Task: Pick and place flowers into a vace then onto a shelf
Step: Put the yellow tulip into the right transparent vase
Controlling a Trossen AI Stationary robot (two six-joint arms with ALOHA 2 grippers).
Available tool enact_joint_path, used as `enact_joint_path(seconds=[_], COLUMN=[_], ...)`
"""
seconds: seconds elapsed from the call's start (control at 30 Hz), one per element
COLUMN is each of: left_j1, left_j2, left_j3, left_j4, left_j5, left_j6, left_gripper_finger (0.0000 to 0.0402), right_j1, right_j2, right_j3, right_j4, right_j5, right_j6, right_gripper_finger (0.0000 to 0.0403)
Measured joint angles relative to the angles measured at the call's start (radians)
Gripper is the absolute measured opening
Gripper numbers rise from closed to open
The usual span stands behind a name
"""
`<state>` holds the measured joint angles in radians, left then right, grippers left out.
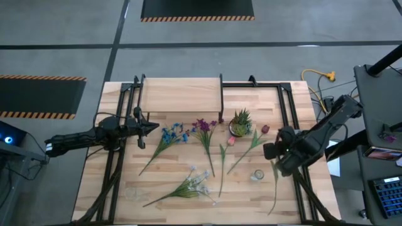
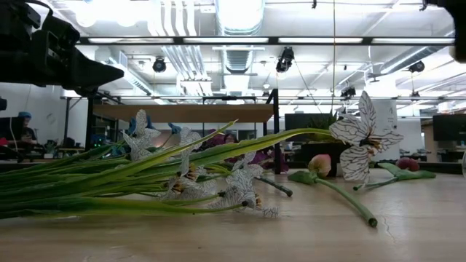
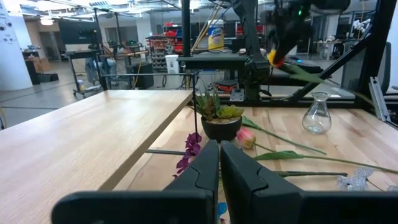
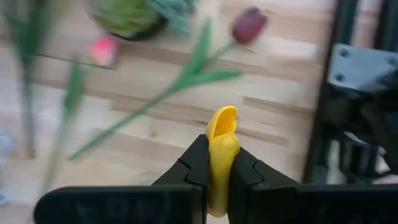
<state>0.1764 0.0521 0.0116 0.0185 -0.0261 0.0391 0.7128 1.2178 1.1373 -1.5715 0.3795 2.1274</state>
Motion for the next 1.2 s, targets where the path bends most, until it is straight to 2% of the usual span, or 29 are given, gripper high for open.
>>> enact_joint_path(seconds=[0.13, 0.23, 0.33, 0.47, 0.73, 0.93, 1.07, 1.2], left_j1=[0.0, 0.0, 0.0, 0.0, 0.0, 0.0, 0.0, 0.0], left_j2=[0.0, 0.0, 0.0, 0.0, 0.0, 0.0, 0.0, 0.0], left_j3=[0.0, 0.0, 0.0, 0.0, 0.0, 0.0, 0.0, 0.0], left_j4=[0.0, 0.0, 0.0, 0.0, 0.0, 0.0, 0.0, 0.001], left_j5=[0.0, 0.0, 0.0, 0.0, 0.0, 0.0, 0.0, 0.0], left_j6=[0.0, 0.0, 0.0, 0.0, 0.0, 0.0, 0.0, 0.0], left_gripper_finger=[0.0, 0.0, 0.0, 0.0, 0.0, 0.0, 0.0, 0.0], right_j1=[0.0, 0.0, 0.0, 0.0, 0.001, 0.0, 0.0, 0.0], right_j2=[0.002, 0.009, 0.022, 0.05, 0.054, 0.069, 0.076, 0.077], right_j3=[0.072, 0.113, 0.152, 0.197, 0.351, 0.453, 0.48, 0.479], right_j4=[0.0, 0.001, 0.002, 0.004, 0.006, 0.04, 0.051, 0.068], right_j5=[0.102, 0.22, 0.34, 0.449, 0.499, 0.677, 0.716, 0.724], right_j6=[-0.077, -0.162, -0.288, -0.428, -0.492, -0.709, -0.843, -0.909], right_gripper_finger=[0.0018, 0.0018, 0.0018, 0.0018, 0.0018, 0.0018, 0.0018, 0.0018])
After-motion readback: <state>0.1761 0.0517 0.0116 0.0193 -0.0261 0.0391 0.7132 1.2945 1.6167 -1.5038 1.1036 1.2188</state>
